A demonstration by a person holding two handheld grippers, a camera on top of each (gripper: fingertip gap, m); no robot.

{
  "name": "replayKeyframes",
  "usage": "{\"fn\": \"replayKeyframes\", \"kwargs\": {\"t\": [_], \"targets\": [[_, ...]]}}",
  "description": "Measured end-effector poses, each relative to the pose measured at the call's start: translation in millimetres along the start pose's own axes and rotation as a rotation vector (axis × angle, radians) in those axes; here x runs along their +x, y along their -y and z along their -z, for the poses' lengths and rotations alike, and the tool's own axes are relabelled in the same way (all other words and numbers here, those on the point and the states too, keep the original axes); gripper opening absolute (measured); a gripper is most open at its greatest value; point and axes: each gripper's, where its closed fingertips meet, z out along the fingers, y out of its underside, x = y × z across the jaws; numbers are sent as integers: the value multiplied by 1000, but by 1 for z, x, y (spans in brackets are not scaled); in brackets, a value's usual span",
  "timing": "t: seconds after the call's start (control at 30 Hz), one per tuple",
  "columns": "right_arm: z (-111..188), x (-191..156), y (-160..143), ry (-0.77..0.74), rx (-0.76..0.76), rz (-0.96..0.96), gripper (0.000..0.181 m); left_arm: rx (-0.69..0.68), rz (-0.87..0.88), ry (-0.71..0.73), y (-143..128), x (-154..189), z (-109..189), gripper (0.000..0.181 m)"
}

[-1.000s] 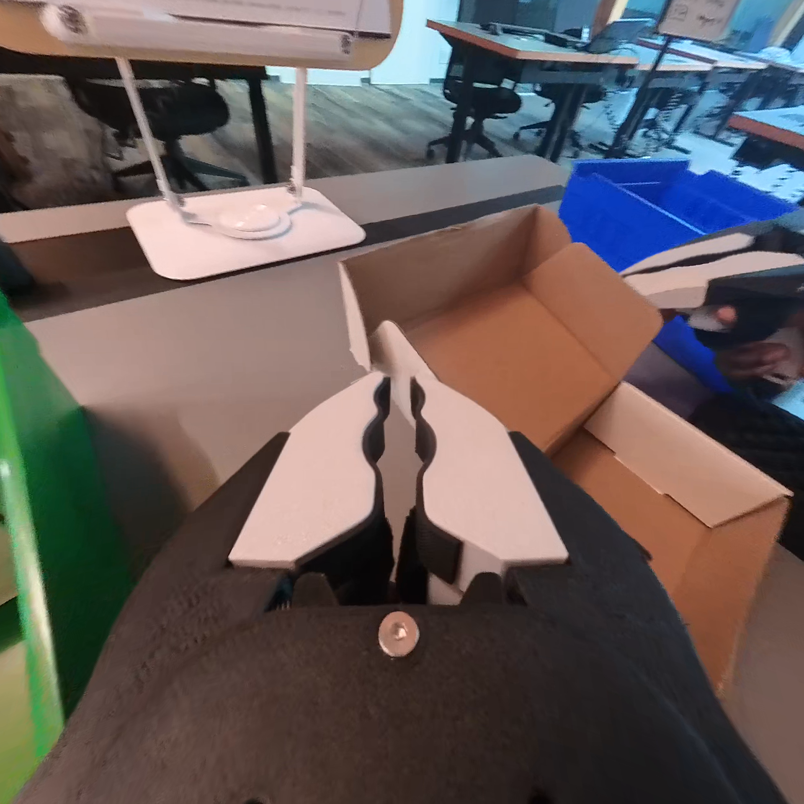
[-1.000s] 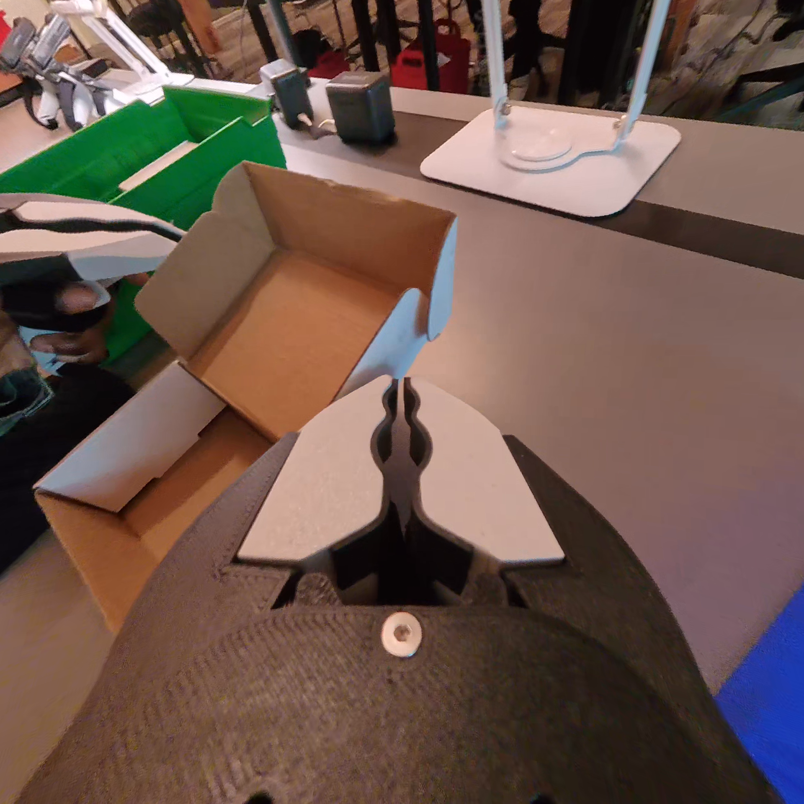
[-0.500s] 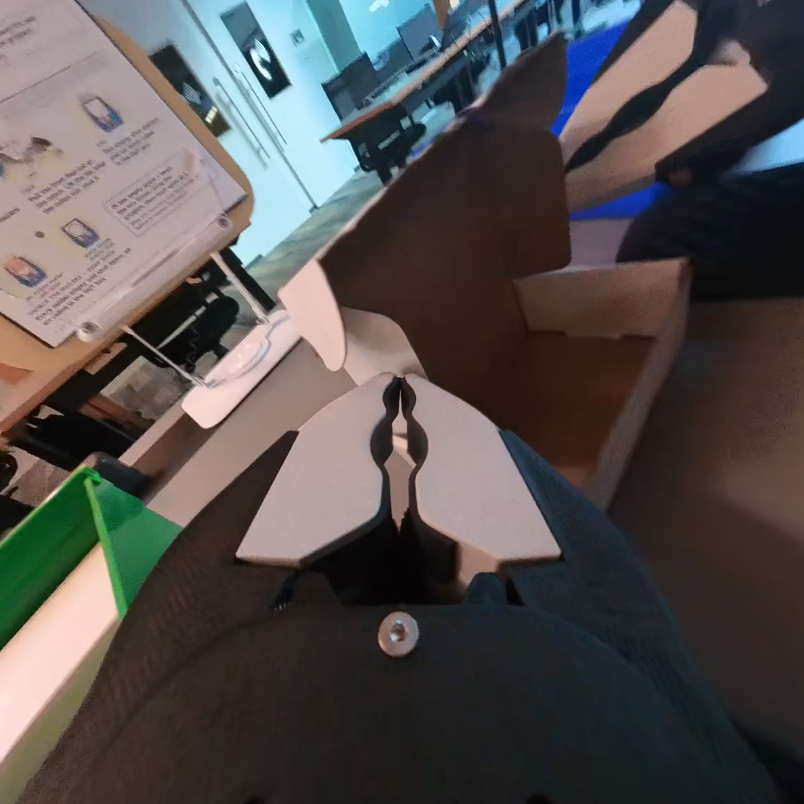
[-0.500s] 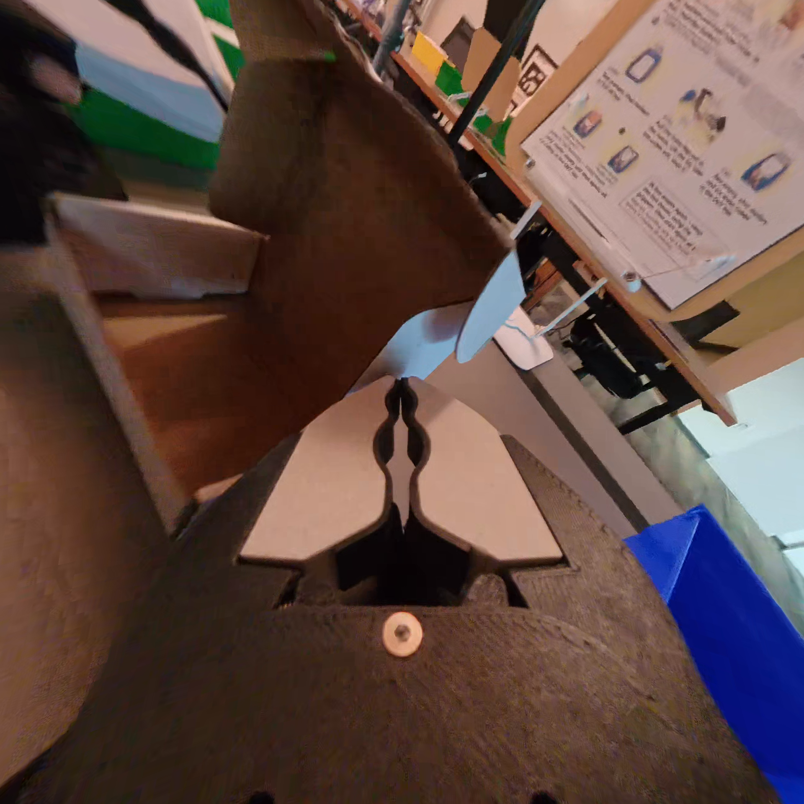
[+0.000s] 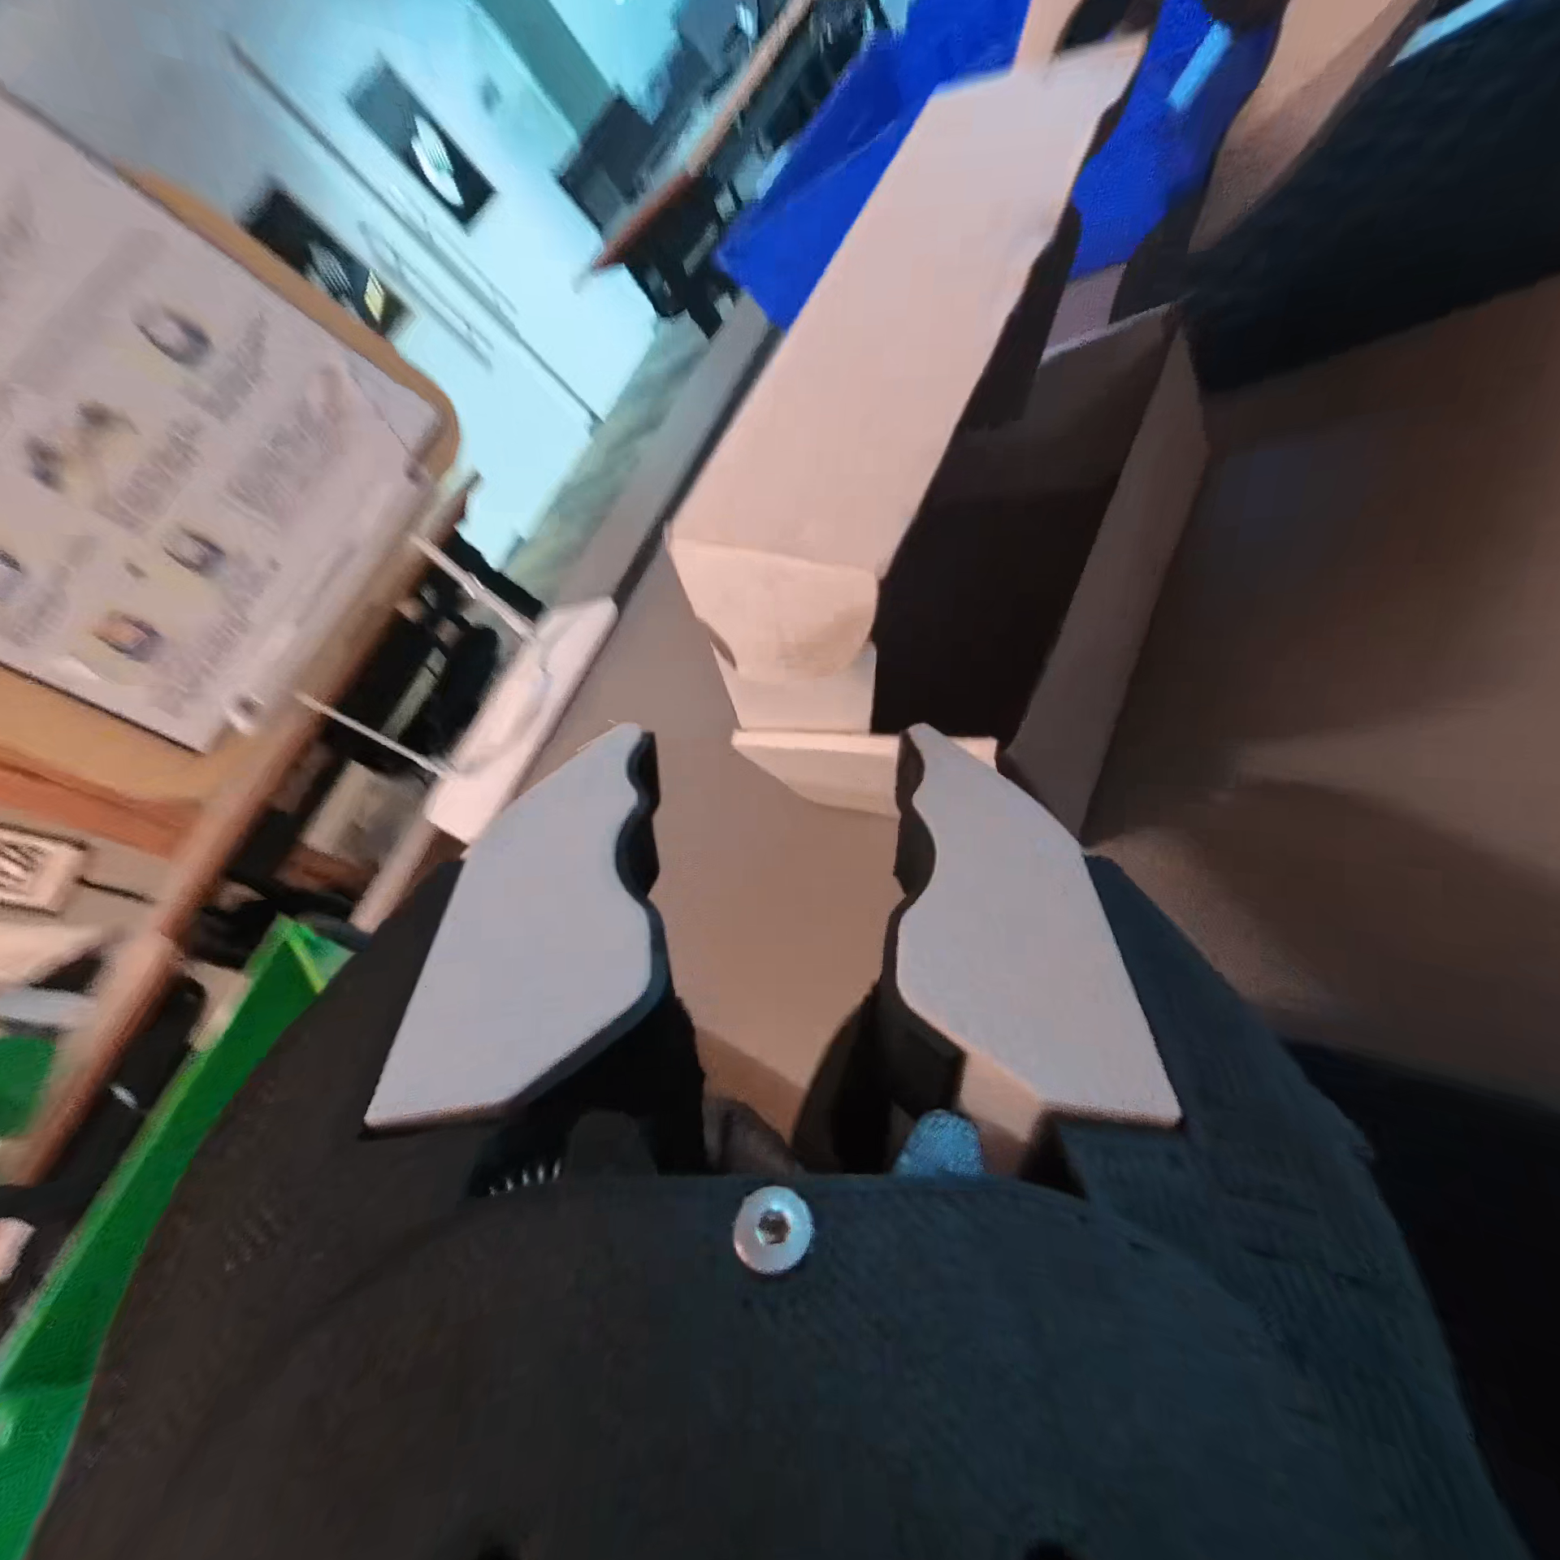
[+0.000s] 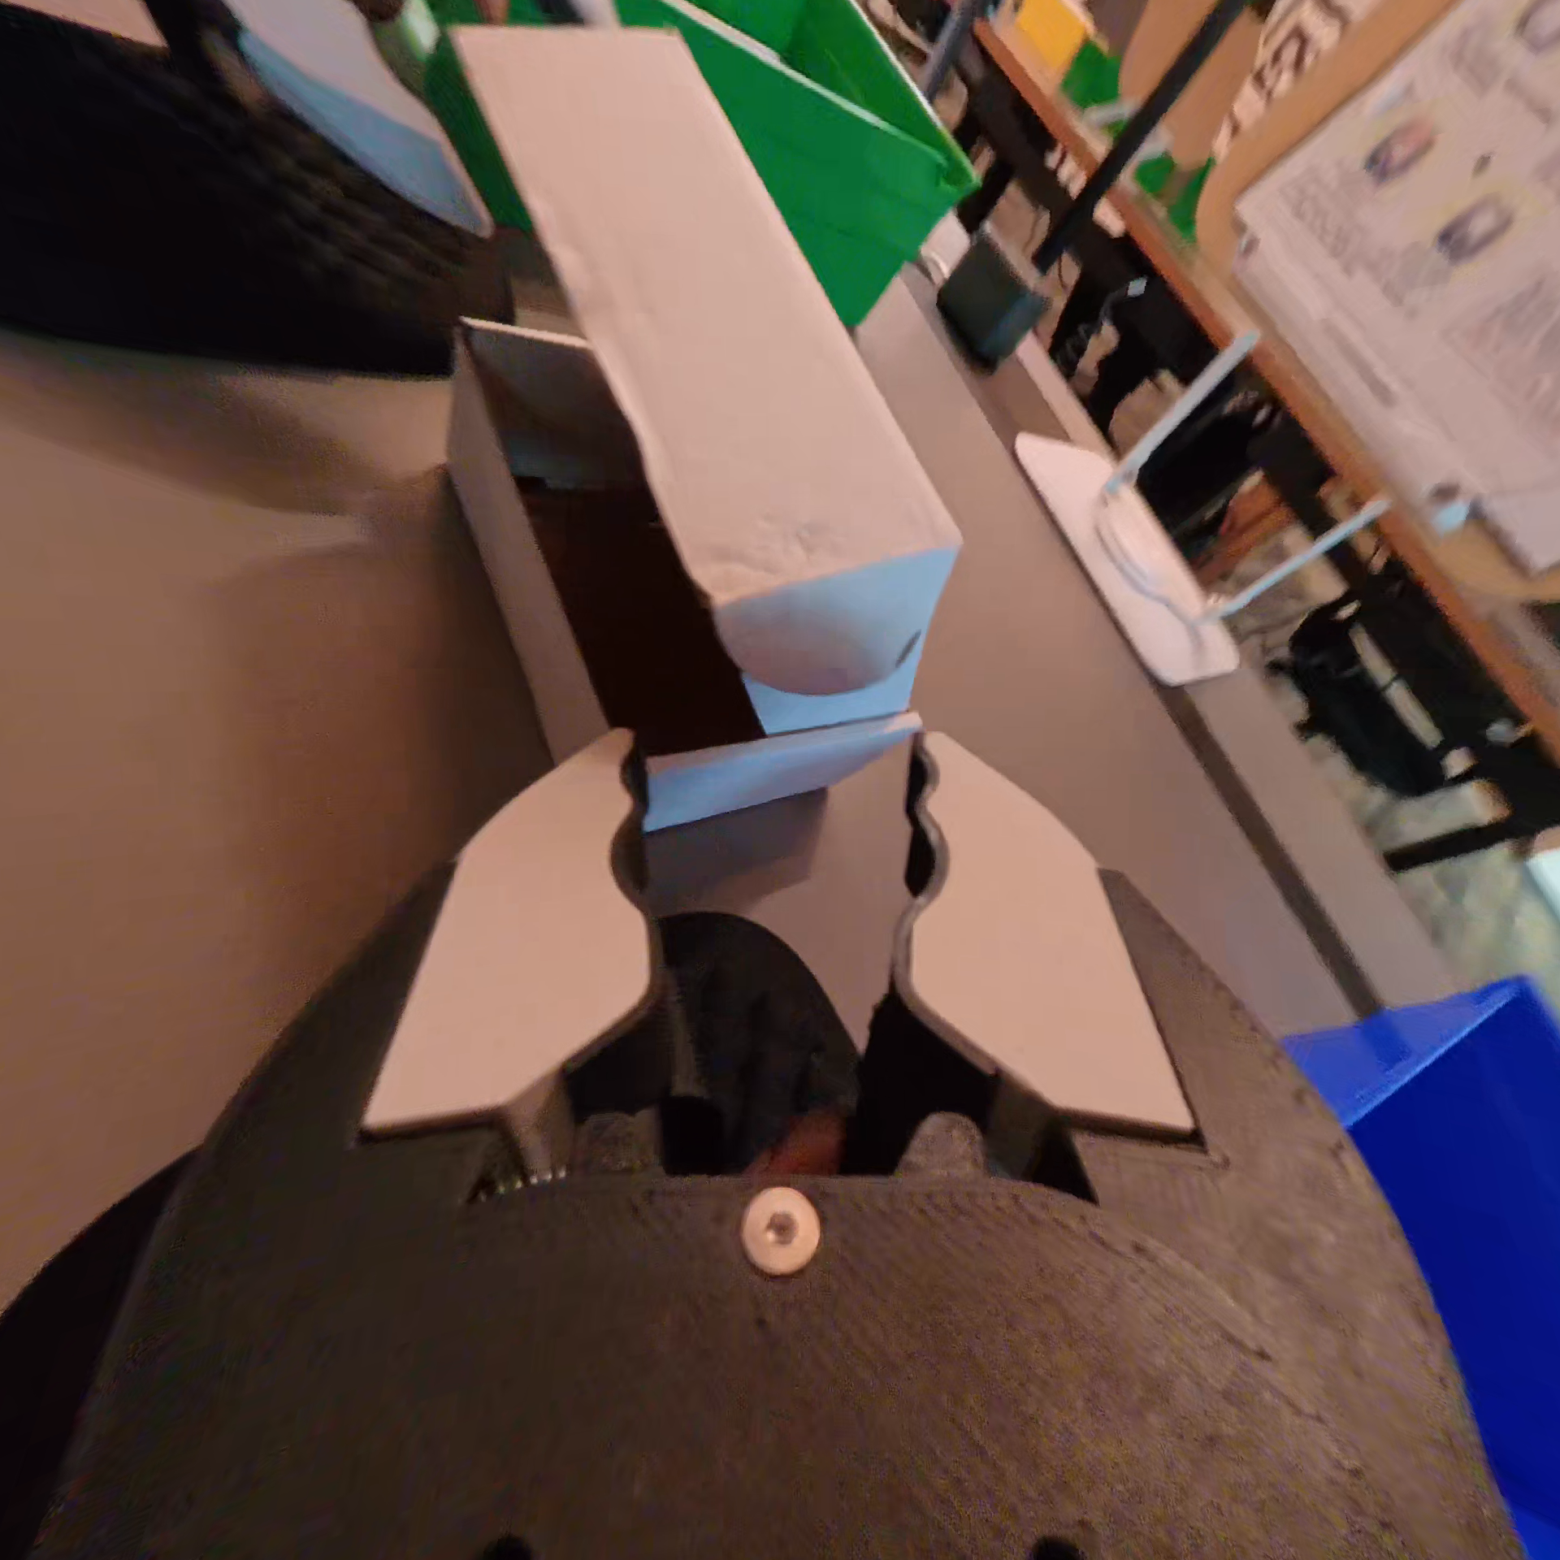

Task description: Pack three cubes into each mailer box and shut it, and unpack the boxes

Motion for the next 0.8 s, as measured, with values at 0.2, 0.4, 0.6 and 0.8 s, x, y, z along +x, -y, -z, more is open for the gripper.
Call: {"fn": "replayKeyframes", "kwargs": {"t": [0.2, 0.4, 0.6, 0.8], "targets": [[2, 6, 38, -172, 136, 283, 47, 113, -209, 50, 31, 0, -9, 44], [2, 14, 42, -99, 144, 143, 10, 87, 1, -96, 32, -2, -12, 9], [-10, 1, 18, 64, -2, -113, 6, -63, 192, -278, 13, 20, -16, 4], [-17, -2, 7, 120, -42, -270, 7, -111, 279, -318, 3, 28, -21, 4]]}}
